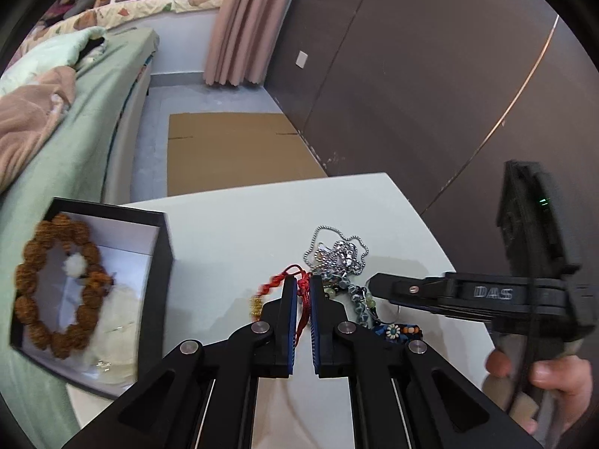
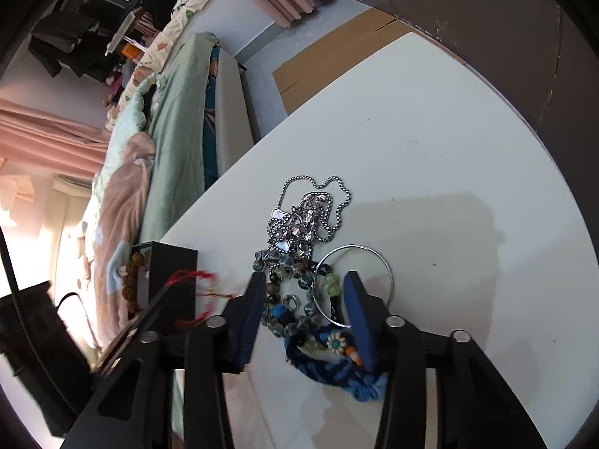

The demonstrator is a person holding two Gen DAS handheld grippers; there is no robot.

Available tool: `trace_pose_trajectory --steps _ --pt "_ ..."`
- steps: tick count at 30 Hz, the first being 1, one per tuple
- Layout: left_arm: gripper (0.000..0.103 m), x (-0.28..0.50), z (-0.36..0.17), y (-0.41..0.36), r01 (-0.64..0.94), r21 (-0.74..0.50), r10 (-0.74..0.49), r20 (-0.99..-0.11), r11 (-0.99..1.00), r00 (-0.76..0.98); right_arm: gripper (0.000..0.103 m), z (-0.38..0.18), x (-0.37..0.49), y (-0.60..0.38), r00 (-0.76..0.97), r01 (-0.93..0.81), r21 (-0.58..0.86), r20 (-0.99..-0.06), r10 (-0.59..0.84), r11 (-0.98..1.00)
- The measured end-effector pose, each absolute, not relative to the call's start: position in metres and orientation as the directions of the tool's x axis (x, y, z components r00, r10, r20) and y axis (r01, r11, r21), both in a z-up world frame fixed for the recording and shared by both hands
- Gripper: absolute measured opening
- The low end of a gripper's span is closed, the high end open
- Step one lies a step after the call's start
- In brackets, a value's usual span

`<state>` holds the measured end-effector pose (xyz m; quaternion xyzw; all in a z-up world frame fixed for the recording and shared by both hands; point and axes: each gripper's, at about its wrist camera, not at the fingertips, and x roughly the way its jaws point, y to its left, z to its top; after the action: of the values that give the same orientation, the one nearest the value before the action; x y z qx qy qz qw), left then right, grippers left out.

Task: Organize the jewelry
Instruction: 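Grasp the red string bracelet with the left gripper, then carry the red string bracelet into the black box and release it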

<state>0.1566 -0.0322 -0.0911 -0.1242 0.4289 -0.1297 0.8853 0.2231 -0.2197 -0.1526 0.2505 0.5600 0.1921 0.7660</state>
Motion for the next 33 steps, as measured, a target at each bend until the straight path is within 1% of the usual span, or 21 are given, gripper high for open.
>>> trace_pose_trajectory --steps 2,4,8,13,14,15,19,22,26,30,31,32,33 --pt "0.006 0.153 -0.087 -0.027 0.117 -0.333 -0.333 -0.721 0.936 0.608 0.031 -0.155 0.224 -0.217 0.295 -0.005 0.599 -0.764 0.574 0.8" --pt "0.006 0.15 -0.084 -0.02 0.11 -0.336 -0.33 -0.718 0.935 0.613 0.029 -0.156 0.225 -0.216 0.295 0.005 0.6 -0.765 0.572 0.8" --pt "0.006 0.148 -0.081 -0.009 0.093 -0.345 -0.326 -0.715 0.934 0.619 0.028 -0.154 0.226 -0.215 0.319 0.012 0.574 -0.778 0.541 0.819" --pt "0.006 0.145 -0.077 0.003 0.07 -0.358 -0.32 -0.708 0.931 0.629 0.028 -0.162 0.232 -0.219 0.329 0.074 0.572 -0.788 0.521 0.817" --pt "0.006 0.144 -0.075 0.006 0.065 -0.363 -0.32 -0.704 0.929 0.634 0.024 -0.163 0.233 -0.221 0.336 0.088 0.576 -0.785 0.52 0.813" --pt "0.006 0.143 -0.074 0.008 0.063 -0.367 -0.32 -0.702 0.928 0.637 0.023 -0.164 0.234 -0.222 0.342 0.103 0.579 -0.785 0.517 0.809" --pt "0.006 0.141 -0.071 0.015 0.049 -0.379 -0.318 -0.692 0.924 0.649 0.021 -0.165 0.235 -0.221 0.361 0.132 0.584 -0.781 0.51 0.801" --pt "0.006 0.14 -0.069 0.021 0.036 -0.386 -0.314 -0.688 0.922 0.655 0.019 -0.161 0.234 -0.212 0.37 0.12 0.532 -0.808 0.459 0.838" --pt "0.006 0.139 -0.067 0.026 0.023 -0.394 -0.309 -0.682 0.919 0.663 0.019 -0.153 0.232 -0.192 0.385 0.067 0.395 -0.858 0.341 0.916" --pt "0.006 0.137 -0.066 0.03 0.017 -0.398 -0.306 -0.678 0.917 0.669 0.018 -0.148 0.231 -0.181 0.406 0.034 0.312 -0.872 0.272 0.949" --pt "0.006 0.137 -0.065 0.031 0.016 -0.398 -0.305 -0.677 0.917 0.67 0.008 -0.147 0.232 -0.18 0.407 0.023 0.308 -0.872 0.272 0.951" --pt "0.006 0.137 -0.065 0.032 0.015 -0.397 -0.304 -0.677 0.918 0.67 0.004 -0.148 0.234 -0.181 0.398 0.013 0.313 -0.873 0.282 0.95" --pt "0.006 0.137 -0.065 0.034 0.013 -0.398 -0.303 -0.676 0.917 0.672 0.004 -0.148 0.234 -0.181 0.397 0.015 0.322 -0.871 0.29 0.946"
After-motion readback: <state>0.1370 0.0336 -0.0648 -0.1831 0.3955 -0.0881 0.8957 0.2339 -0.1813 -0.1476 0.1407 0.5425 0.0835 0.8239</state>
